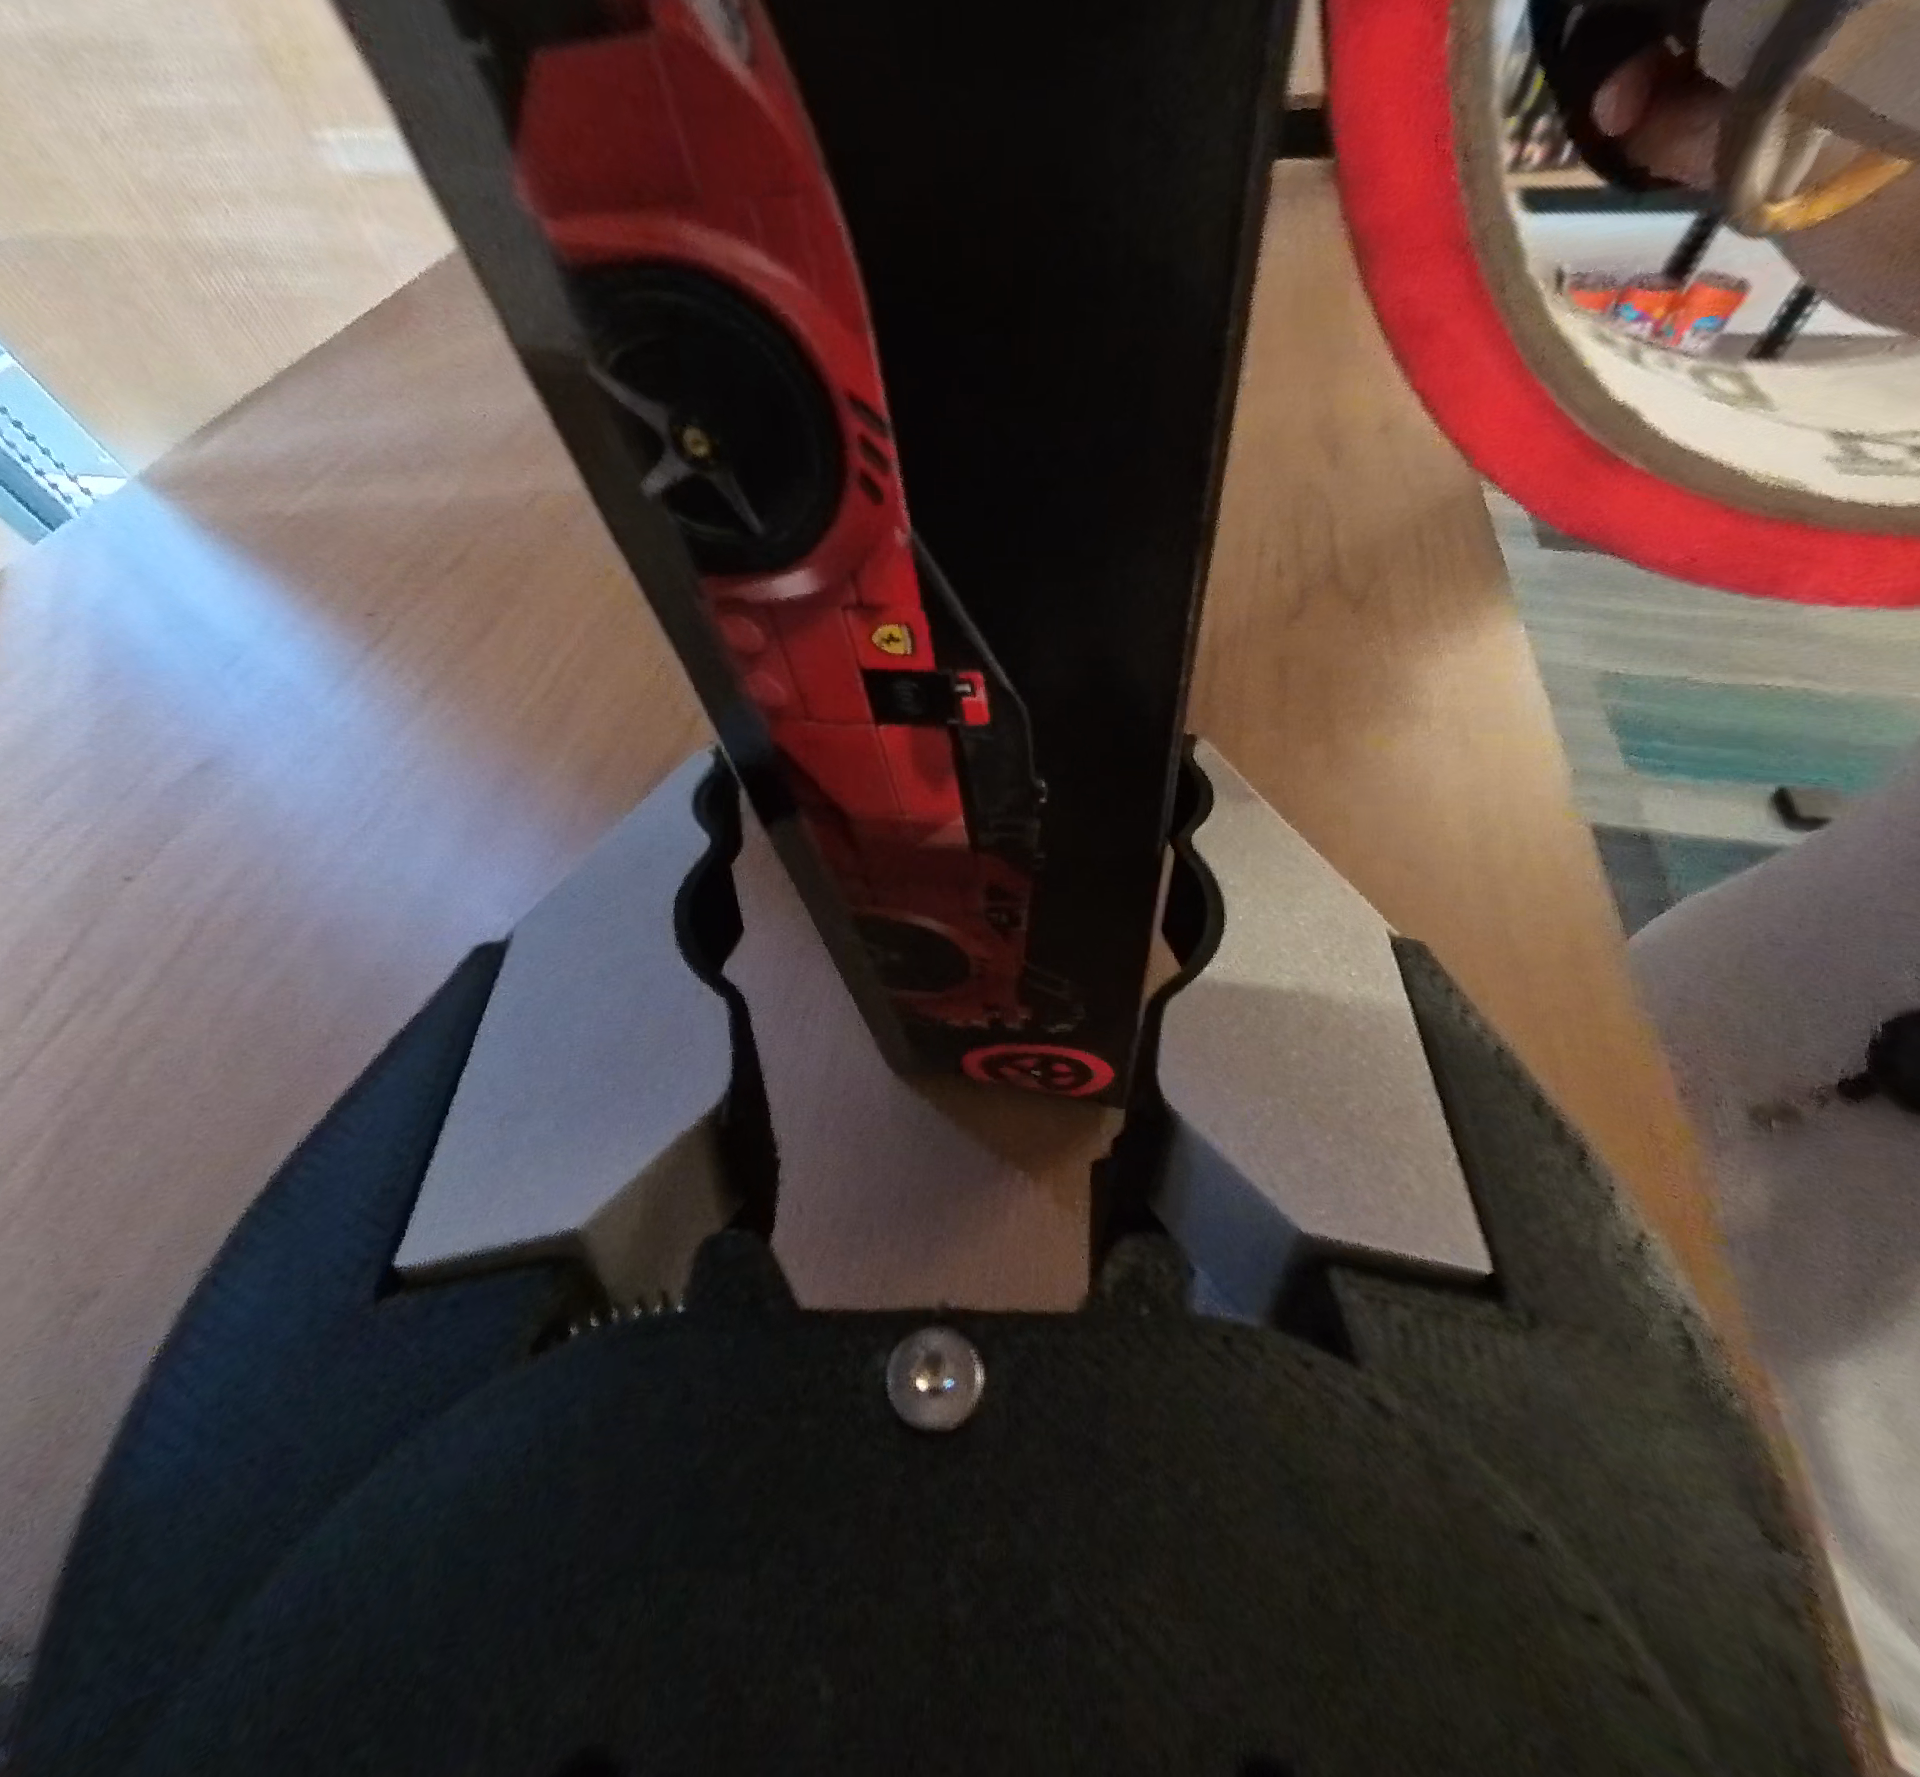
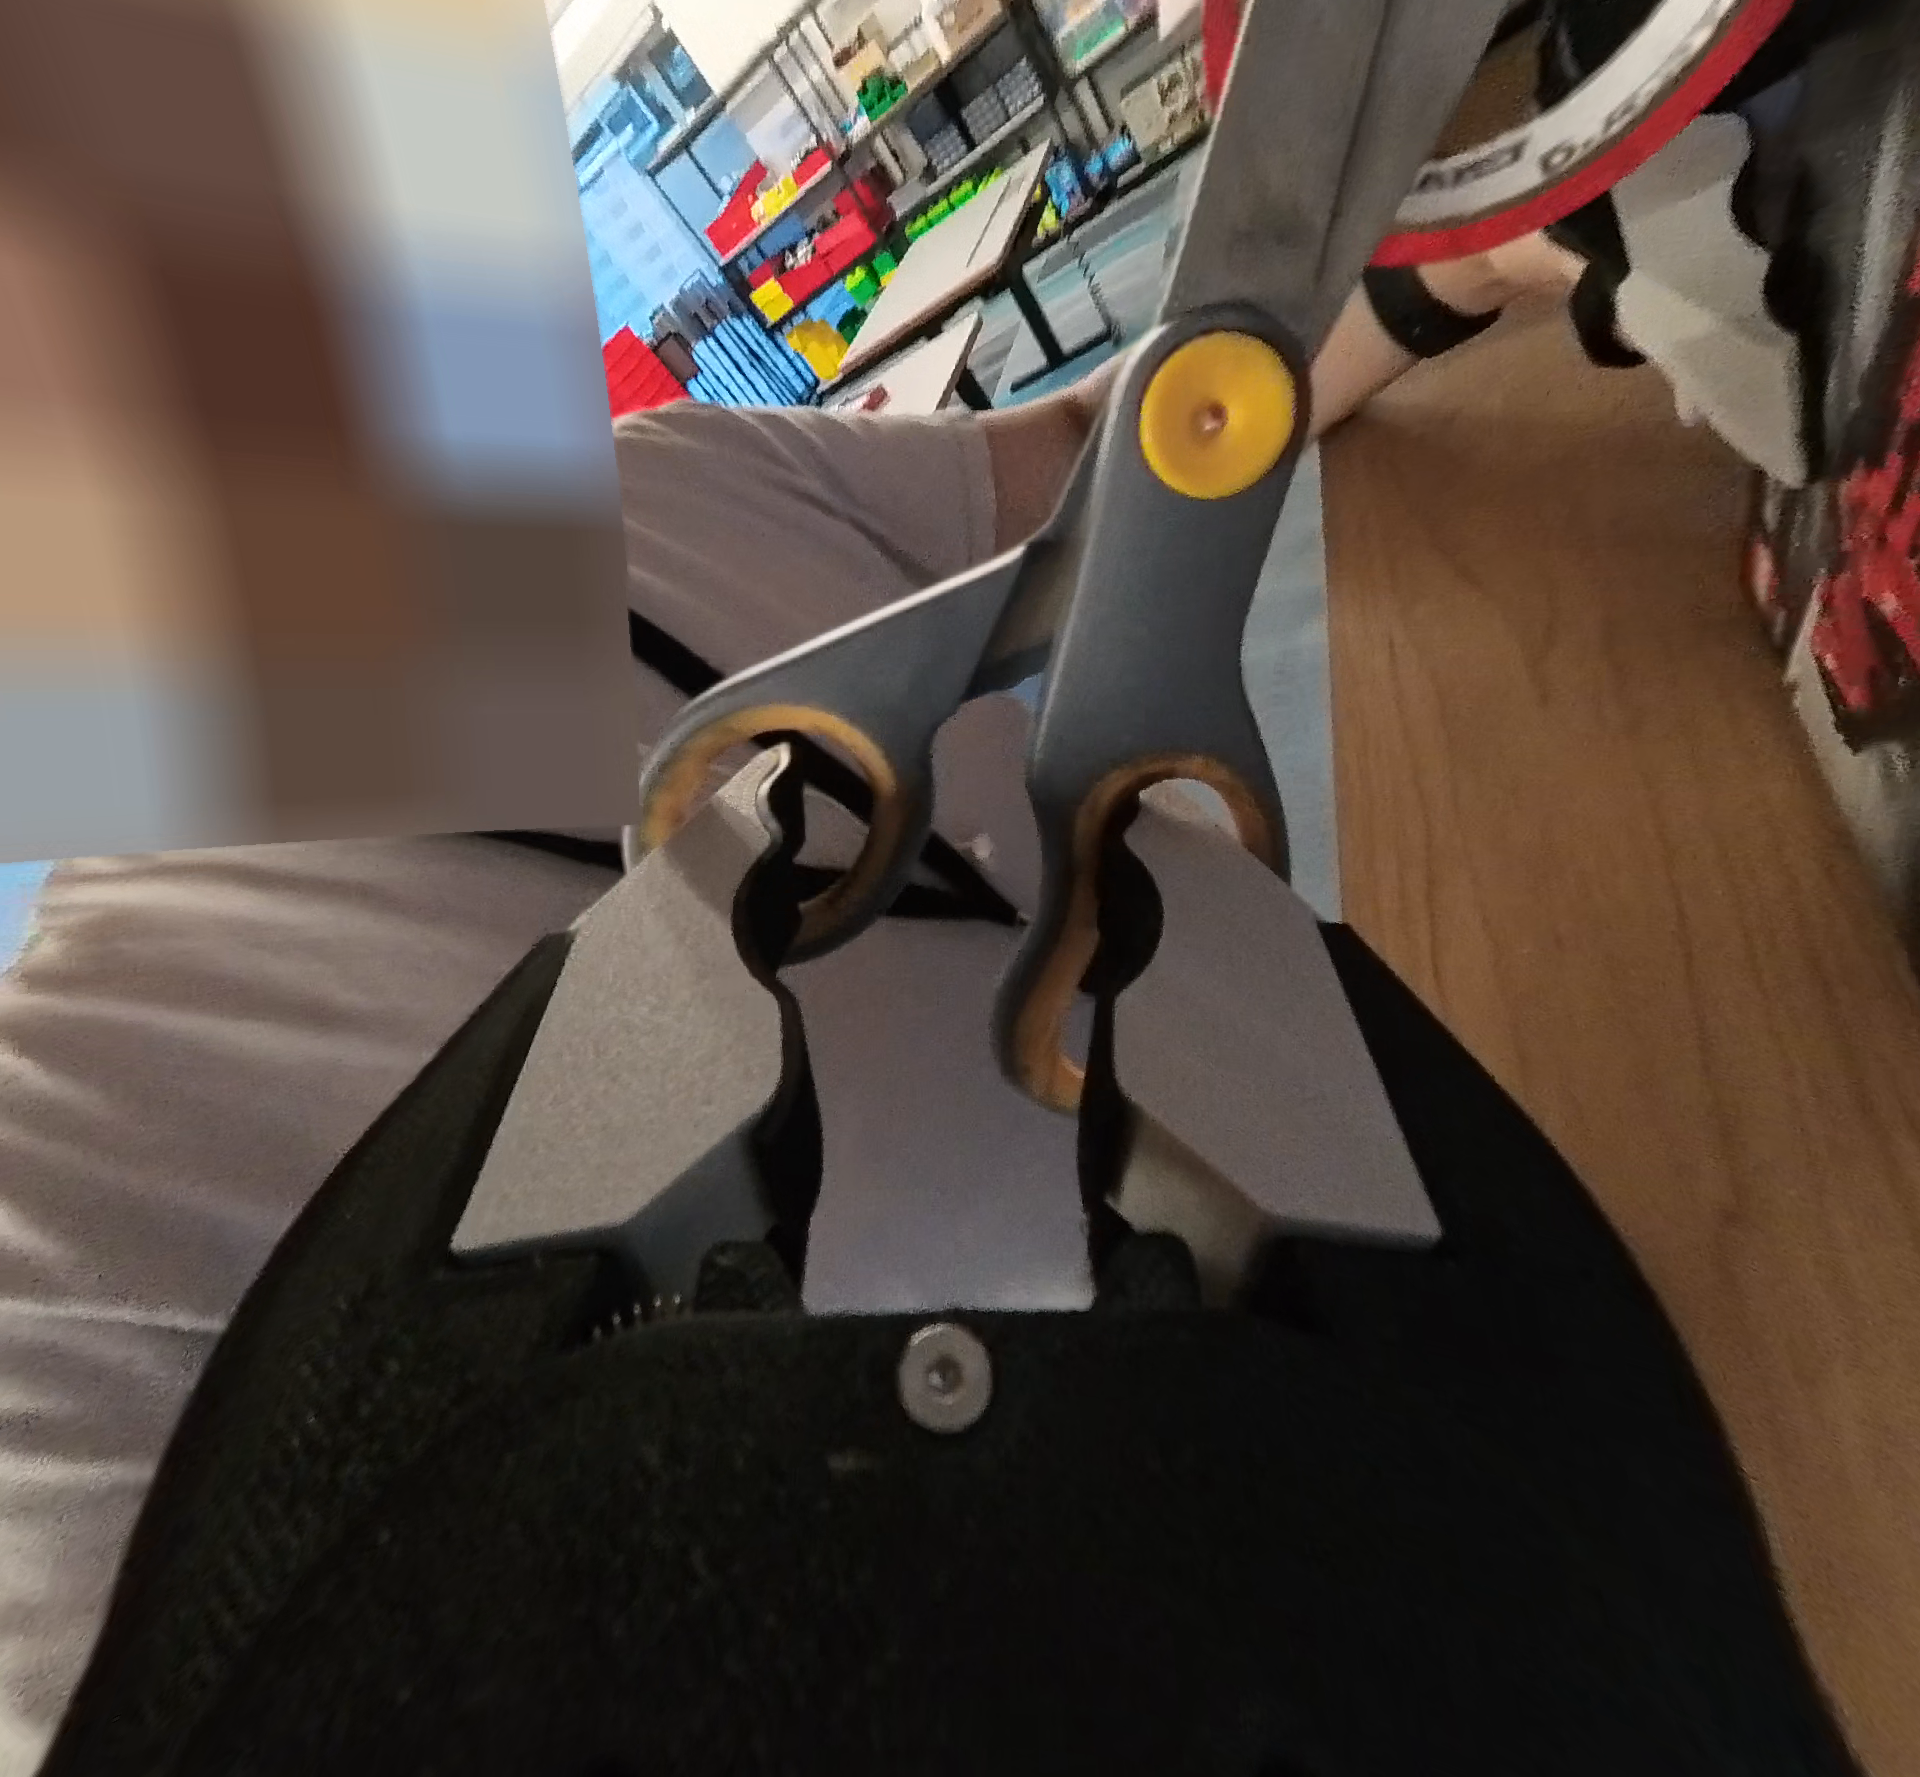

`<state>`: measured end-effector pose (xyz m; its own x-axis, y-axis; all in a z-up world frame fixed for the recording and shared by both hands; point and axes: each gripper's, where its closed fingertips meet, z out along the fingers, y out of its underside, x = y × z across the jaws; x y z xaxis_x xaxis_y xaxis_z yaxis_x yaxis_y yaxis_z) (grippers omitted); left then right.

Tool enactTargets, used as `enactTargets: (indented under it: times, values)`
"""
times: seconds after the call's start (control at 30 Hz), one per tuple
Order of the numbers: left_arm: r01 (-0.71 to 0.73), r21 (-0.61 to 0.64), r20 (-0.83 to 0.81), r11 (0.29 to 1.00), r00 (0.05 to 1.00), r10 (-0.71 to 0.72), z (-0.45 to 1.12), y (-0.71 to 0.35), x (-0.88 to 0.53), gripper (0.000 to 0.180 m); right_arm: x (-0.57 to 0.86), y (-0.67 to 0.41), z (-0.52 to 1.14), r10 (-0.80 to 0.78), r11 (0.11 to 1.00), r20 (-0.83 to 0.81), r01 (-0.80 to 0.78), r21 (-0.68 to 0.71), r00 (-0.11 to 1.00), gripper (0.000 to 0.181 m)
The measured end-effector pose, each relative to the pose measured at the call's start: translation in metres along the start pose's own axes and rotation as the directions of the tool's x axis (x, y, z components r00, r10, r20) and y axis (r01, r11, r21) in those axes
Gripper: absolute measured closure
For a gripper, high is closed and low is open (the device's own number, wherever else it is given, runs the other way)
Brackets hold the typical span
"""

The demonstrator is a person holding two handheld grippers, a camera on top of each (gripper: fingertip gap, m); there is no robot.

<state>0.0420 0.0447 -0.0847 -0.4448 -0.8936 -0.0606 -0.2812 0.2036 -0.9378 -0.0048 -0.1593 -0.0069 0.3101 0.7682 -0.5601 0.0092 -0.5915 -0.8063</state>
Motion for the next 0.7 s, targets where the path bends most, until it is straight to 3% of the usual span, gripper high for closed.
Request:
enactTargets:
  times: [0.2, 0.4, 0.7]
  values:
    - [0.098, 0.009, 0.042, 0.995, 0.994, -0.098, -0.002, 0.004, -0.012, 0.101, 0.007, -0.008, 0.001, 0.048, 0.995, 0.052, -0.043, -0.093, 0.998, 0.129]
    - [0.128, 0.172, 0.147, 0.977, 0.977, -0.154, -0.04, -0.016, 0.008, 0.09, 0.021, -0.014, -0.006, 0.091, 0.977, 0.095, -0.07, -0.2, 0.991, 0.131]
    - [-0.026, 0.38, 0.384, 0.925, 0.914, -0.132, -0.063, -0.058, 0.057, 0.09, 0.026, -0.038, -0.02, 0.105, 0.942, 0.073, -0.076, -0.326, 0.992, 0.136]
